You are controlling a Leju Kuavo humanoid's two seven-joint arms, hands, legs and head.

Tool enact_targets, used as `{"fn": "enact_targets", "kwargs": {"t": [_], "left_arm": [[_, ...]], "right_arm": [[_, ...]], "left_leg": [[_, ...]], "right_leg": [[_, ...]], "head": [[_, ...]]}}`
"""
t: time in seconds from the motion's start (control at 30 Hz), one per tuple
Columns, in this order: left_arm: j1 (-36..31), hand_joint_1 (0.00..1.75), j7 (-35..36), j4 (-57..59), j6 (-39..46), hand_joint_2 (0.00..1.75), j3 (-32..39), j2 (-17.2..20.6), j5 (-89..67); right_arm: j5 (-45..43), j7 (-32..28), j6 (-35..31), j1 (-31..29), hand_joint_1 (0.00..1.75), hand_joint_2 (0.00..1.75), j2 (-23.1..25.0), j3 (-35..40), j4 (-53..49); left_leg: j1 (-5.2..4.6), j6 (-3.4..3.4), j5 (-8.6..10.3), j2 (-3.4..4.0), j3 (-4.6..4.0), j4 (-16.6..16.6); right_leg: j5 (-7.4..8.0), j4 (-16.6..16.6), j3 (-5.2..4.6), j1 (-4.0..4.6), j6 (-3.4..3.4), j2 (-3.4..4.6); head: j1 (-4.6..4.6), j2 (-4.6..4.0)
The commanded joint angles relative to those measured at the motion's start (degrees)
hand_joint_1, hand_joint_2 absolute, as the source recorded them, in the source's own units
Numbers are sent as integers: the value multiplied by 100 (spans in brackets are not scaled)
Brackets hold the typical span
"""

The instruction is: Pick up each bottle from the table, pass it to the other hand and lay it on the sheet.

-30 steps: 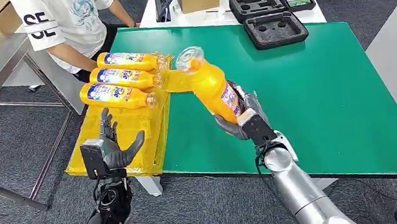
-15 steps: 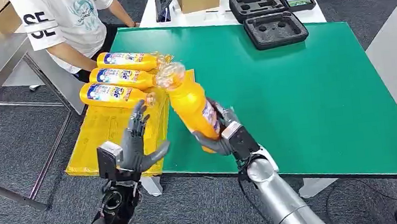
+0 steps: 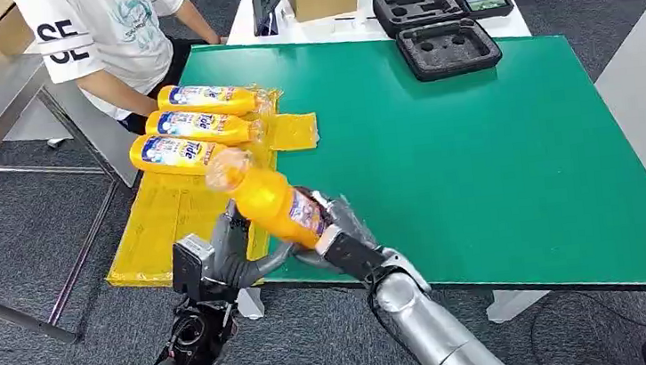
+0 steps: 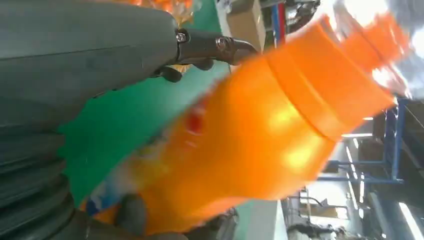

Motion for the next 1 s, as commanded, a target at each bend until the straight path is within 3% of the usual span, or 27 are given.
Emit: {"fn": "enact_targets", "kwargs": {"t": [0.03,0.8,0.83,0.87,0.9,1.0], "left_arm": [[-357,0,190,791,-274,175,148,41,230],[-266,0,88,563,-1675,175,450,72,1809],[-234,75,61,396,-1648,175,464,105,1794],[-234,75,61,396,-1648,175,464,105,1794],[-234,129,61,396,-1648,175,464,105,1794],[-238,168,62,397,-1512,175,402,133,1625]], "right_arm": [[184,-19,55,-444,175,175,124,554,780],[234,34,179,-654,175,175,190,642,1126],[237,56,164,-681,175,175,183,644,1201],[237,56,164,-681,175,175,183,644,1201],[237,56,164,-681,175,175,183,644,1201],[225,59,143,-662,175,175,166,631,1202]], "left_leg": [[4,-6,2,6,4,1],[7,-7,0,6,5,2],[0,-3,1,2,1,0],[4,-6,1,5,4,1],[6,-5,-1,5,2,4],[11,-9,0,6,7,1]], "right_leg": [[5,-1,3,5,-8,7],[4,-2,5,7,-9,8],[1,1,0,0,-4,4],[3,0,3,4,-7,7],[2,1,2,6,-8,7],[5,-6,10,12,-12,9]], "head": [[0,0],[2,0],[0,0],[2,0],[2,0],[2,0]]}}
